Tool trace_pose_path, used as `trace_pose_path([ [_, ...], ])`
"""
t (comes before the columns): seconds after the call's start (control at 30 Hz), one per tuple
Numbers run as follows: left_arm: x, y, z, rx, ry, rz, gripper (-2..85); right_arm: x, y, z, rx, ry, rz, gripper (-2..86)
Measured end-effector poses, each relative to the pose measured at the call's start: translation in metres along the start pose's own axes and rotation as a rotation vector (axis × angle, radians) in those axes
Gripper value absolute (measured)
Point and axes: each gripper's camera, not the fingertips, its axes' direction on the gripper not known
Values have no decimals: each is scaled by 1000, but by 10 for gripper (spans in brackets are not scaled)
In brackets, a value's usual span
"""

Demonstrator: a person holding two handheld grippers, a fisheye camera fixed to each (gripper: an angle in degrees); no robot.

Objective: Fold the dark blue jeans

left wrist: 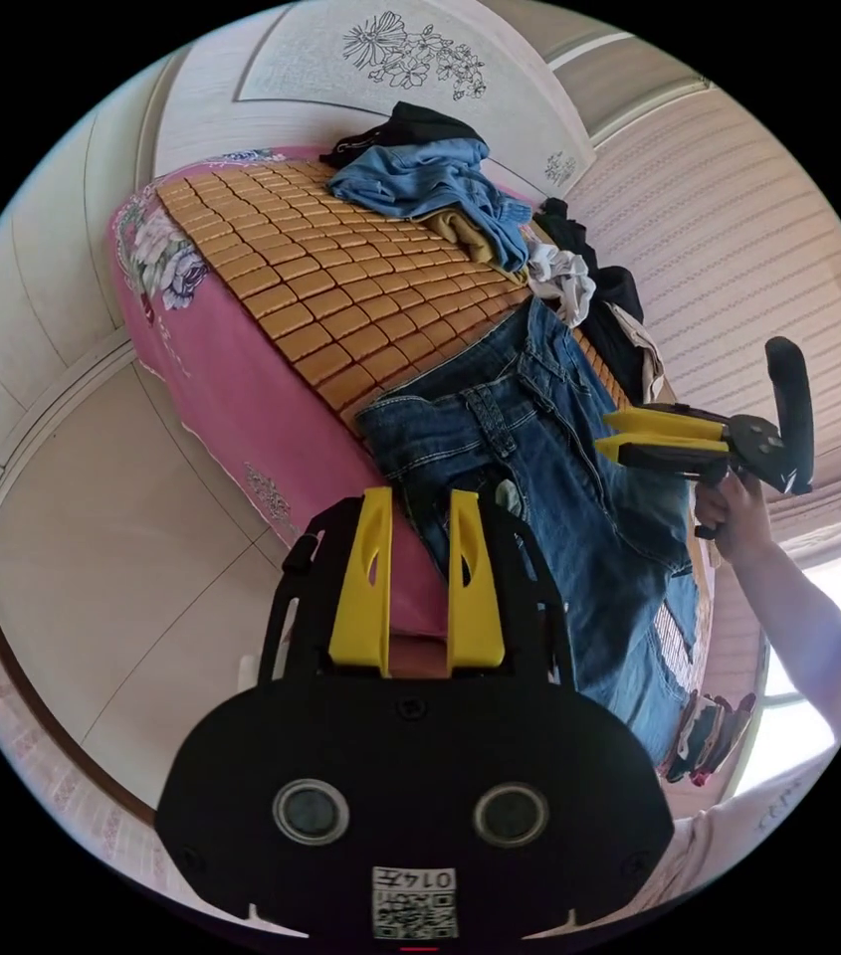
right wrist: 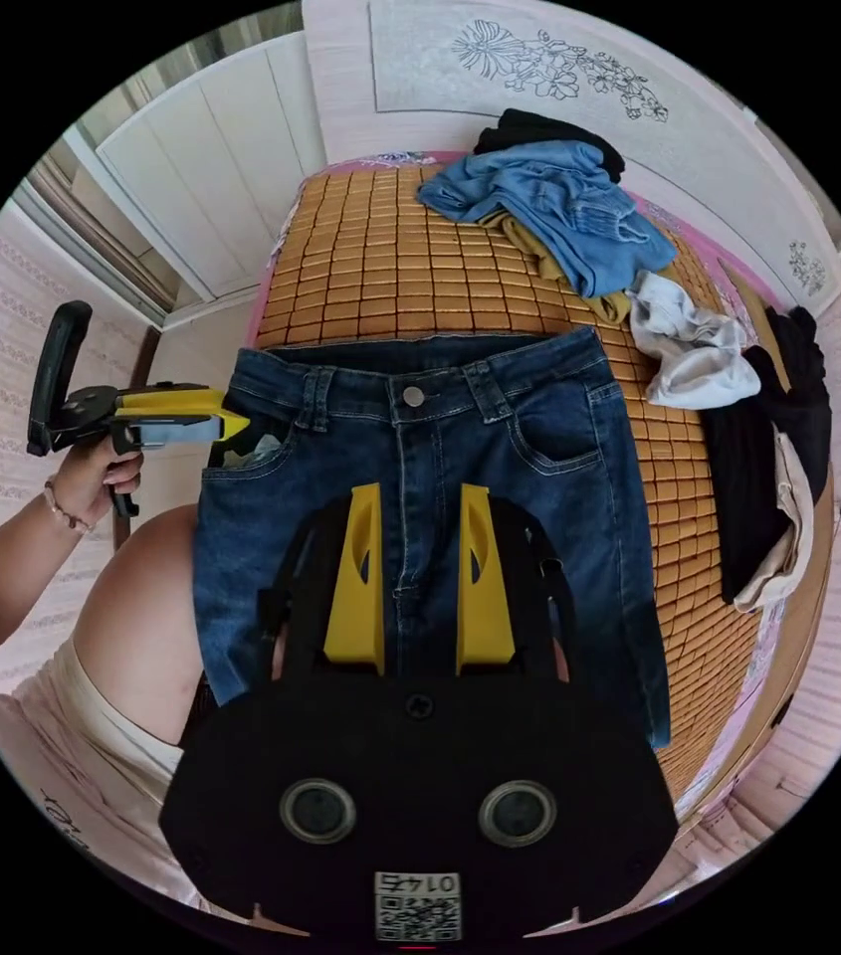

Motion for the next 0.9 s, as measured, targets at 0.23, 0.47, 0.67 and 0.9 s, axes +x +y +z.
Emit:
trace_pose_path([
  [0.23, -29, 4, -31, 71, 107, -115, 122, 14, -8, 31, -74, 0, 51, 33],
  [0.47, -7, -12, -33, -53, -54, -10, 73, 12, 9, 5, 15, 46, 23, 8],
  [0.67, 28, -9, -99, 167, -18, 189, 11, 15, 38, -43, 224, 123, 71, 3],
  [0.9, -21, -19, -131, 291, -72, 4, 1, 23, 39, -14, 236, -94, 187, 42],
])
